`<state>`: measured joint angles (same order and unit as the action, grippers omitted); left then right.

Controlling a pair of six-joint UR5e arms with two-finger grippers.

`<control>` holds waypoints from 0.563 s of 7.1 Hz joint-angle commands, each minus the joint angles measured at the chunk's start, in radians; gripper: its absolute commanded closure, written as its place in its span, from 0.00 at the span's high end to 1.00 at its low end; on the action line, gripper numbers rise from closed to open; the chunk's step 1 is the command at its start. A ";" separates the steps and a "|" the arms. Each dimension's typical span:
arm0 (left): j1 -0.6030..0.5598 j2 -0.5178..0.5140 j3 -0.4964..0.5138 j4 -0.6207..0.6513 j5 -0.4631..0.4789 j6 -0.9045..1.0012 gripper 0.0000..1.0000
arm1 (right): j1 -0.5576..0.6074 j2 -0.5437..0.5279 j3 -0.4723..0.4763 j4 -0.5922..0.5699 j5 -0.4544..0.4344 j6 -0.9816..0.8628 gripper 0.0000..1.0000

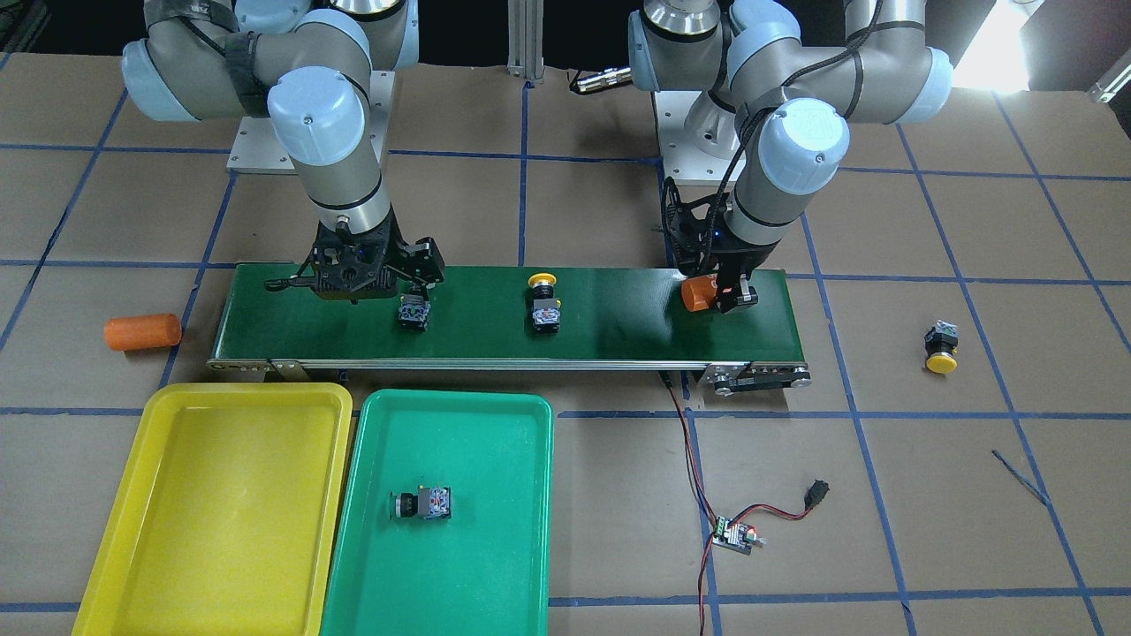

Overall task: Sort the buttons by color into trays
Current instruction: 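Place orange cylinder on belt with left while right grasps green-capped button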

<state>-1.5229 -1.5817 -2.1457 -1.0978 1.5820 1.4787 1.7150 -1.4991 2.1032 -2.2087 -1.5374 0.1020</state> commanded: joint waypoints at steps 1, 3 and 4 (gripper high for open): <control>0.016 0.025 -0.004 0.062 -0.011 -0.001 1.00 | 0.002 0.019 0.004 -0.039 -0.010 -0.004 1.00; 0.100 0.042 0.039 0.044 -0.005 -0.006 1.00 | 0.002 0.062 0.001 -0.040 -0.012 -0.015 0.98; 0.192 0.043 0.056 0.004 -0.007 -0.006 1.00 | 0.002 0.065 -0.008 -0.040 -0.015 -0.022 0.67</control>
<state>-1.4211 -1.5437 -2.1136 -1.0594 1.5748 1.4736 1.7165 -1.4471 2.1034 -2.2474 -1.5496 0.0872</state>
